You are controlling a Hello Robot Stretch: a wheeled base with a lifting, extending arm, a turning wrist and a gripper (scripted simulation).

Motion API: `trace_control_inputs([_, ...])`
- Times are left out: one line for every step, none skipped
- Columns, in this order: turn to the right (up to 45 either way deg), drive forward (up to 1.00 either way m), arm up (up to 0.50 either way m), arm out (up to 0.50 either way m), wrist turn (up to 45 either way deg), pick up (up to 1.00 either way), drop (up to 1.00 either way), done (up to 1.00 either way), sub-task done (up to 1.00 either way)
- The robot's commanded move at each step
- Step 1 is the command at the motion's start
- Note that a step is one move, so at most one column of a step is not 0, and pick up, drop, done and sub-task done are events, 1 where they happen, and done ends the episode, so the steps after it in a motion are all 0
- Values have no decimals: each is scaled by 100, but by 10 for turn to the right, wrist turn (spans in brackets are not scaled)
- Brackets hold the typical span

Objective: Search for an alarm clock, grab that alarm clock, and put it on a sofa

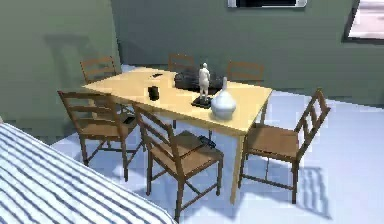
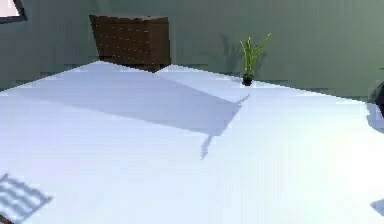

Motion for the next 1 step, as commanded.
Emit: trace_control_inputs([450, 0, 0, 0, 0, 0, 0, 0, 0])
